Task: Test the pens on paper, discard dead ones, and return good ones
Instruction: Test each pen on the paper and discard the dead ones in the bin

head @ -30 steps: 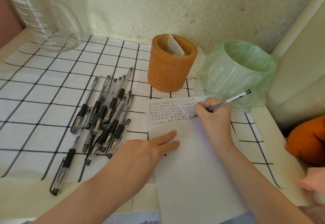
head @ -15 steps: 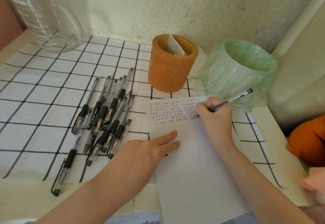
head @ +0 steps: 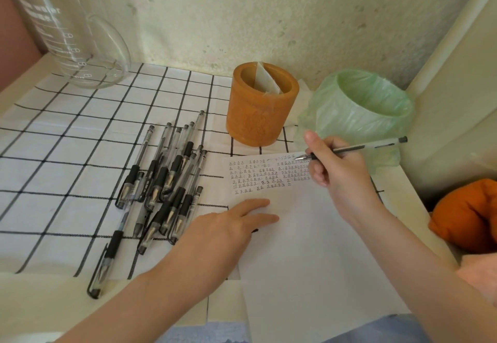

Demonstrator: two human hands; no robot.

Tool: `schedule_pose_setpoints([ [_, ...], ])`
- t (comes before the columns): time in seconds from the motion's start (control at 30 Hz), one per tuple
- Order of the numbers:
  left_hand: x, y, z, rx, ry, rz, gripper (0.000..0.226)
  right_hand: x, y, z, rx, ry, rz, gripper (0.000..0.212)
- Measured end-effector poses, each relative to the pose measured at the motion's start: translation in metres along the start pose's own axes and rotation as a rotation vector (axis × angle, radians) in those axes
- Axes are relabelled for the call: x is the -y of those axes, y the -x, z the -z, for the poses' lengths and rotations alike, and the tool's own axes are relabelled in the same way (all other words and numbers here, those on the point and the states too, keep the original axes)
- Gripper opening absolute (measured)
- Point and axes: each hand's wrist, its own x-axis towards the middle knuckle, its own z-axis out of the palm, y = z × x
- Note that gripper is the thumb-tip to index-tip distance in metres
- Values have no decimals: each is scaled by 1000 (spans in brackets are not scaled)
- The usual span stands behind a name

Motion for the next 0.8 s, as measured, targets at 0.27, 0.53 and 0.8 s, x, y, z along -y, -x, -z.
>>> schedule_pose_setpoints([
  [0.27, -22, -7, 30, -78, 688, 257, 44, 5, 43, -13, 246, -245, -167, 24],
  [0.53, -17, -6, 31, -12, 672, 263, 62, 1, 49, -19, 199, -43, -100, 30],
  [0.8, -20, -7, 32, 3, 580, 204, 75, 1, 46, -23, 187, -12, -70, 28],
])
